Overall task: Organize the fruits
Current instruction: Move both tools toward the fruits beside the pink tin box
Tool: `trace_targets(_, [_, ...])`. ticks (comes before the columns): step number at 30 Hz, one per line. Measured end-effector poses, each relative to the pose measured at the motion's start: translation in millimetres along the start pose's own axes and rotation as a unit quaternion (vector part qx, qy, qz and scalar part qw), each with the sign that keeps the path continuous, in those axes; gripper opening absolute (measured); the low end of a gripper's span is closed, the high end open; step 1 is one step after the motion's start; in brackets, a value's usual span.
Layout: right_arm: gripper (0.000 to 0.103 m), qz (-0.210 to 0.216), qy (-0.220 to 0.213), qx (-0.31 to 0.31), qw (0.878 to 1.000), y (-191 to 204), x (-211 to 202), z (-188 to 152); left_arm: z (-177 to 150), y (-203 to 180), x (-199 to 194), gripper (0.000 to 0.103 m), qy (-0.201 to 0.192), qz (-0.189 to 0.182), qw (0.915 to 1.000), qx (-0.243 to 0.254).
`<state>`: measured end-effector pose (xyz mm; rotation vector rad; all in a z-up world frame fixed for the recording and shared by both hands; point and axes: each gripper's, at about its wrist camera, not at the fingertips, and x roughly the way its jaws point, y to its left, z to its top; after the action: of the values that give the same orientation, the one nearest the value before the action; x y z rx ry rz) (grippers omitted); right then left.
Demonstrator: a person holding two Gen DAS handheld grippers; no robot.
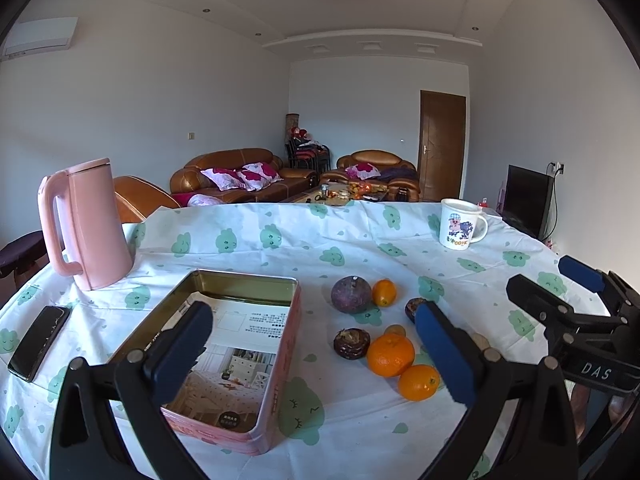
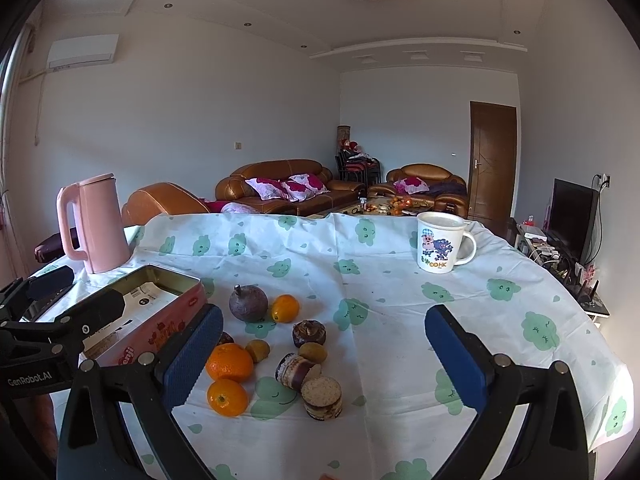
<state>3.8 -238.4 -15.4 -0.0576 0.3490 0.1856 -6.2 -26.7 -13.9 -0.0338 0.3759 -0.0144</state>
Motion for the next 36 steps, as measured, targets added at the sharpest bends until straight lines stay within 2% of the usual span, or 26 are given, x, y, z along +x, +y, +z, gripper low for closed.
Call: trace_targets(36, [0.102, 0.010, 0.013, 0.002, 1.000, 3.4, 7.1, -11.5, -4.2, 7.1, 4.3, 0.103, 0.009, 0.003, 1.0000, -0.001])
